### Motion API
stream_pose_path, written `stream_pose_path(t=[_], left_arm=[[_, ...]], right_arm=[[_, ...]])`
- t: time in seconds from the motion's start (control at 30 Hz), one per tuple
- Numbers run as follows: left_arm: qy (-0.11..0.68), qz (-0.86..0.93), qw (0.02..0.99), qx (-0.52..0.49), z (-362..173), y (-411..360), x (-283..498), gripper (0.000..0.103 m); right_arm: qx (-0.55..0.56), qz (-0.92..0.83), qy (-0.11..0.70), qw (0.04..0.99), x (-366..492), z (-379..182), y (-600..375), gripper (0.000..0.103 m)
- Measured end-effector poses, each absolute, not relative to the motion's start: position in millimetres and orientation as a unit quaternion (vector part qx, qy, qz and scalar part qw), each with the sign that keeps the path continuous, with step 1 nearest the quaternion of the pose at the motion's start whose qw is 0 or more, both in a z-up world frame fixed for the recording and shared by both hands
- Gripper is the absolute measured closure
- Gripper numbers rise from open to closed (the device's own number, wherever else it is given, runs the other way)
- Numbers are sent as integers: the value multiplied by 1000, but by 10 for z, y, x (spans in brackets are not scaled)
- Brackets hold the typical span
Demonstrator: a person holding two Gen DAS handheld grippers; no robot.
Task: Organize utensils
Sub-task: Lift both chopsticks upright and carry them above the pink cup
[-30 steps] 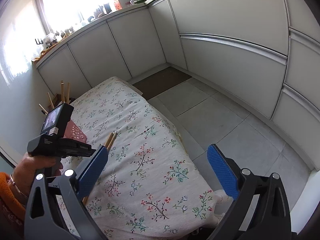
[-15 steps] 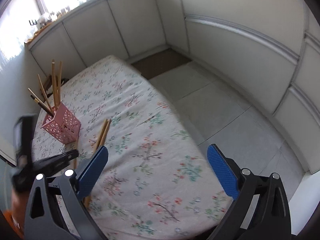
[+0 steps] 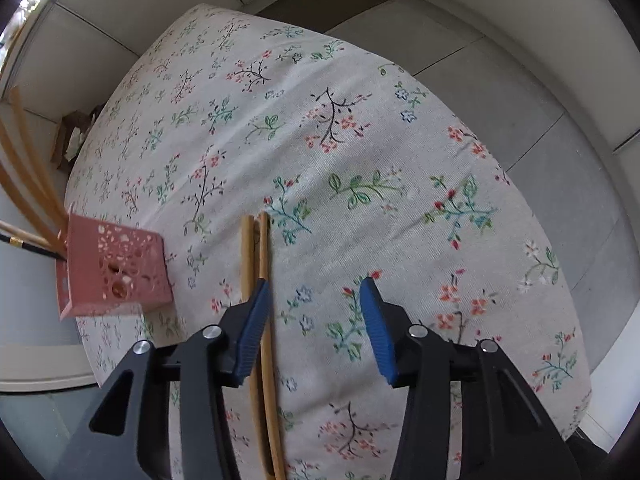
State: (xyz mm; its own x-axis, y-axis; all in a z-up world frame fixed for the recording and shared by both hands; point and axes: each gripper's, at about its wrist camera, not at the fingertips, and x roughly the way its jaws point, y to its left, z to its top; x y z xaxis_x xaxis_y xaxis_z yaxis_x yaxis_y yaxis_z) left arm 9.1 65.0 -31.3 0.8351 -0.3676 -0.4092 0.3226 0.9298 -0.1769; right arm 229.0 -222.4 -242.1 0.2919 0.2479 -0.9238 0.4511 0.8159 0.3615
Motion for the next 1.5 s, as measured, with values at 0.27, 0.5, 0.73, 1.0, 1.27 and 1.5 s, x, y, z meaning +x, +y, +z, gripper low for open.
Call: stream_pose_path(t=[0.27, 0.5, 0.73, 1.0, 1.27, 1.5], left_arm=[[191, -177, 963, -64, -206, 713, -47, 98], [186, -175, 964, -73, -193, 796, -49, 98], [189, -174, 964, -70, -208, 744, -44, 98], [221, -156, 960, -78, -163, 758, -9, 98], [238, -146, 958, -66, -85, 598, -55, 98], [236, -148, 959, -58, 36, 472, -170, 98]], right_arm=[[276, -70, 600, 747, 2463, -2470, -2107, 58], [224, -90, 604, 760, 2576, -2480, -1945, 71], [131, -111, 600, 781, 2630, -2476, -1648, 66], [189, -20, 501, 845, 2055, -2226, -1718, 98], [130, 41, 301, 944, 828, -978, -1649, 98], [118, 60, 214, 968, 180, -351, -1717, 97]])
